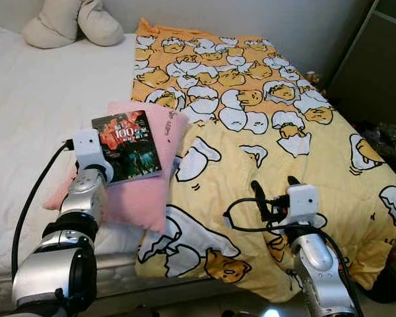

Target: Clean up the room

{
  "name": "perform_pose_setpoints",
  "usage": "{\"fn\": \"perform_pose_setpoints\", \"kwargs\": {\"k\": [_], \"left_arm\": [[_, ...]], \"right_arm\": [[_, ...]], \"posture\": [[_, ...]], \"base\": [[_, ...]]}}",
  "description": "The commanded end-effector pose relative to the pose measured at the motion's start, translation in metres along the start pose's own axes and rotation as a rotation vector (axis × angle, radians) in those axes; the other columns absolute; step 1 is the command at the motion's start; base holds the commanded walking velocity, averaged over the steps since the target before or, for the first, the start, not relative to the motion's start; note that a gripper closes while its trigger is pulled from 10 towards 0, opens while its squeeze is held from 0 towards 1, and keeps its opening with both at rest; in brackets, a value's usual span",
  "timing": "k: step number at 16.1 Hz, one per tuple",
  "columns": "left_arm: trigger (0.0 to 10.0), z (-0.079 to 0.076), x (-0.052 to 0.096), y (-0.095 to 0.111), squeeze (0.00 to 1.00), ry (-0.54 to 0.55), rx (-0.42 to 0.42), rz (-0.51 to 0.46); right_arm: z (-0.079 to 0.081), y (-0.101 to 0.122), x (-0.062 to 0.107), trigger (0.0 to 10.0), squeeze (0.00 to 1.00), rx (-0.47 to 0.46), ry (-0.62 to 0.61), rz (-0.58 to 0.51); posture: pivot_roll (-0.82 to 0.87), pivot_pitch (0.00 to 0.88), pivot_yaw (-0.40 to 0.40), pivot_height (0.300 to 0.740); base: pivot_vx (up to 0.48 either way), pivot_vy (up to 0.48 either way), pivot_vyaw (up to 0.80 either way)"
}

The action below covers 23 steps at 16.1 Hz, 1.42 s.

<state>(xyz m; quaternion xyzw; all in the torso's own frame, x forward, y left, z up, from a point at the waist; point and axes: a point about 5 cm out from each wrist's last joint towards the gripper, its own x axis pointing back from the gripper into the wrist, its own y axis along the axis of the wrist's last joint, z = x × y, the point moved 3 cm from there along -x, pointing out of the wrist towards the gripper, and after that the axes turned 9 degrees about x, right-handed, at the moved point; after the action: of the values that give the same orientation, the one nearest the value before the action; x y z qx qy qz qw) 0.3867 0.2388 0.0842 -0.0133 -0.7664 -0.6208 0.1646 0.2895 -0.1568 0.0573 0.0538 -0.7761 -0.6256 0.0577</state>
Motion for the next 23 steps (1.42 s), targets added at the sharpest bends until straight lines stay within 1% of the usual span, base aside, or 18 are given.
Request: {"fn": "perform_pose_setpoints", "kwargs": {"k": [1,2,3,4,6,7,8,9,11,12,13,15,17,18,20,21,22,23], "left_arm": [[10.0,-0.002,0.002,-0.013,0.0,0.005,-0.009,0.047],[10.0,-0.008,0.003,-0.019,0.0,-0.013,0.034,0.064],[4.9,-0.011,0.003,-0.02,0.0,-0.024,0.051,0.067],[0.0,-0.017,0.004,-0.025,0.0,-0.051,0.084,0.085],[0.0,-0.016,0.005,-0.035,0.0,-0.038,0.088,0.142],[0.0,-0.013,0.006,-0.041,0.0,-0.022,0.092,0.171],[0.0,-0.01,0.007,-0.045,0.0,-0.011,0.099,0.19],[0.0,-0.009,0.007,-0.045,0.0,-0.011,0.102,0.193],[0.0,-0.011,0.006,-0.042,0.0,-0.017,0.101,0.183],[0.0,-0.012,0.005,-0.037,0.0,-0.027,0.094,0.162],[0.0,-0.017,0.002,-0.024,0.0,-0.052,0.071,0.107],[0.0,-0.024,0.001,-0.016,0.0,-0.088,0.047,0.065],[0.0,-0.026,0.001,-0.017,0.0,-0.094,0.044,0.07],[0.0,-0.027,0.003,-0.026,0.0,-0.098,0.067,0.103],[0.0,-0.028,0.004,-0.034,0.0,-0.101,0.097,0.129],[0.0,-0.029,0.005,-0.035,0.0,-0.111,0.108,0.134],[0.0,-0.04,0.004,-0.027,0.0,-0.18,0.065,0.083],[0.0,-0.046,0.004,-0.02,0.0,-0.21,0.085,0.046]], "right_arm": [[-0.003,0.002,-0.002,10.0,0.0,0.009,0.004,0.003],[-0.002,0.001,-0.003,10.0,0.0,0.008,0.007,0.005],[-0.002,0.001,-0.003,10.0,0.0,0.007,0.009,0.005],[0.001,0.001,-0.003,10.0,0.0,0.004,0.016,0.005],[0.003,0.002,-0.004,10.0,0.0,-0.002,0.031,0.002],[0.01,0.004,-0.004,10.0,0.0,-0.024,0.082,-0.006],[0.024,0.008,-0.003,10.0,0.0,-0.06,0.195,-0.009],[0.032,0.01,-0.002,10.0,0.0,-0.074,0.265,-0.006],[0.03,0.012,-0.005,10.0,0.0,-0.077,0.273,-0.006],[0.03,0.013,-0.006,10.0,0.0,-0.083,0.284,-0.004],[0.031,0.012,-0.006,10.0,0.0,-0.073,0.308,0.006],[0.035,0.011,-0.004,10.0,0.0,-0.082,0.334,0.021],[0.039,0.01,-0.002,10.0,0.0,-0.087,0.348,0.029],[0.045,0.008,-0.001,10.0,0.0,-0.095,0.368,0.037],[0.048,0.009,0.0,10.0,0.0,-0.098,0.38,0.037],[0.047,0.01,-0.001,10.0,0.0,-0.098,0.383,0.037],[0.036,0.013,-0.006,10.0,0.0,-0.098,0.348,0.031],[0.03,0.014,-0.009,10.0,0.0,-0.102,0.33,0.027]], "posture": [[0.02,0.0,-0.048,0.74],[0.02,0.0,-0.049,0.74],[0.02,0.0,-0.049,0.74],[0.02,0.0,-0.049,0.74],[0.02,0.0,-0.05,0.74],[0.02,0.0,-0.049,0.74],[0.02,0.0,-0.048,0.74],[0.01,0.0,-0.047,0.74],[0.01,0.0,-0.047,0.74],[0.01,0.0,-0.047,0.74],[0.01,0.0,-0.048,0.74],[0.01,0.0,-0.049,0.74],[0.01,0.0,-0.049,0.74],[0.01,0.0,-0.049,0.74],[0.01,0.0,-0.048,0.74],[0.01,0.0,-0.048,0.74],[0.01,0.0,-0.048,0.74],[0.01,0.0,-0.042,0.74]], "base": [[0.0,0.0,0.0],[0.0,0.0,0.0],[0.0,0.0,0.0],[0.0,0.0,0.0],[0.0,0.0,0.0],[0.0,0.0,0.0],[0.0,0.0,0.0],[0.0,0.0,0.0],[0.0,0.0,0.0],[0.0,0.0,0.0],[0.0,0.0,0.0],[0.0,0.0,0.0],[0.0,0.0,0.0],[0.0,0.0,0.0],[0.0,0.0,0.0],[0.0,0.0,0.0],[0.0,0.0,0.0],[0.0,0.0,0.0]]}}
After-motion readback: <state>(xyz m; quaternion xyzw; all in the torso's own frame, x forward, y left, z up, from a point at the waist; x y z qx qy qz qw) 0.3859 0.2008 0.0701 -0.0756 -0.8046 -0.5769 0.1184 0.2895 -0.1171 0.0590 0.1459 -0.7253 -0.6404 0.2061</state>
